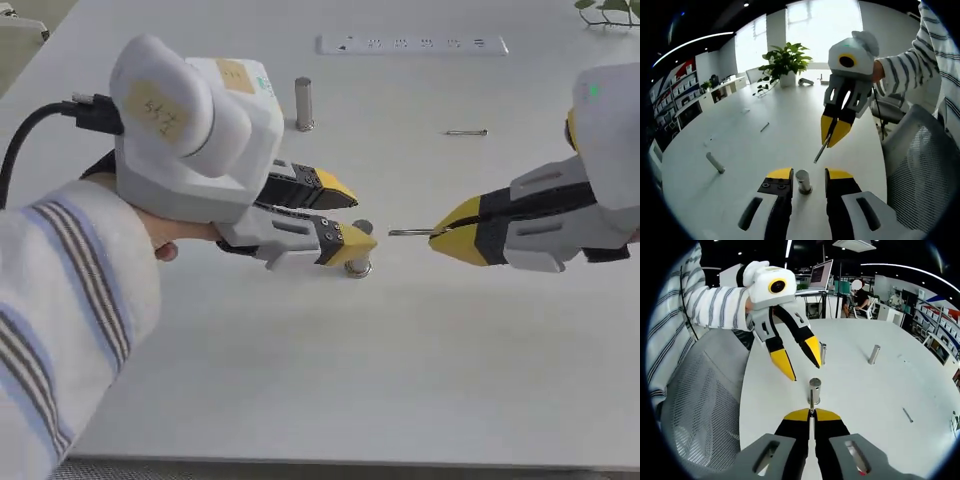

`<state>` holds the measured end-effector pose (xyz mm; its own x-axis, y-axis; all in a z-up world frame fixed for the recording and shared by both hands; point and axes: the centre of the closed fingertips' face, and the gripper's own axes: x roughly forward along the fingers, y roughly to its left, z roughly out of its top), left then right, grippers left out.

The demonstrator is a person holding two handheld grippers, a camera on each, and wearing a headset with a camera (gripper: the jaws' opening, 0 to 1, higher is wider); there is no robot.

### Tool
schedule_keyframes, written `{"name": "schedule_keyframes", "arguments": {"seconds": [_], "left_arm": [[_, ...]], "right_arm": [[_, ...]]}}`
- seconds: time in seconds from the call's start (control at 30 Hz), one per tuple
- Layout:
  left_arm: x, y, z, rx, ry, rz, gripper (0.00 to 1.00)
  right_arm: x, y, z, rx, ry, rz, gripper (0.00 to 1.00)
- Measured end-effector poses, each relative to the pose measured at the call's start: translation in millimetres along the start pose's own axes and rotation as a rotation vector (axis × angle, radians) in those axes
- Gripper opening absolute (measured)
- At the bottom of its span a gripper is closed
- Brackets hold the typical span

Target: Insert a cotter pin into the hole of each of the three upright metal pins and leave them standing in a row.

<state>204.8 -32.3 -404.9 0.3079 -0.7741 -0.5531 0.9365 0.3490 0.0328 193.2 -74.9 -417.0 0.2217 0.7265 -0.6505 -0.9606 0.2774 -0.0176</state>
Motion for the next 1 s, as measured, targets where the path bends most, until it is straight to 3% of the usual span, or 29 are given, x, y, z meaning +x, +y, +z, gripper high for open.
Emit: {"name": "schedule_keyframes", "arguments": {"seconds": [0.37, 0.67, 0.8, 1.0], "left_arm": [[14.7, 5.9, -16.6, 0.046, 0.095, -0.006, 0.22], [20.5, 6.2, -18.9, 0.067, 0.117, -0.022, 0.17], [20.4, 7.7, -19.9, 0.075, 0.124, -0.032, 0.10], [19.8, 10.0, -18.3, 0.097, 0.123, -0.043, 0.10]], "right_arm": [[16.2, -10.2, -7.6, 0.002, 0.008, 0.010, 0.00], [17.9, -7.6, -4.0, 0.012, -0.001, 0.020, 0.00], [20.1, -8.2, -4.0, 0.012, -0.002, 0.028, 0.00], [22.2, -9.8, -3.8, 0.005, 0.002, 0.033, 0.00]]}}
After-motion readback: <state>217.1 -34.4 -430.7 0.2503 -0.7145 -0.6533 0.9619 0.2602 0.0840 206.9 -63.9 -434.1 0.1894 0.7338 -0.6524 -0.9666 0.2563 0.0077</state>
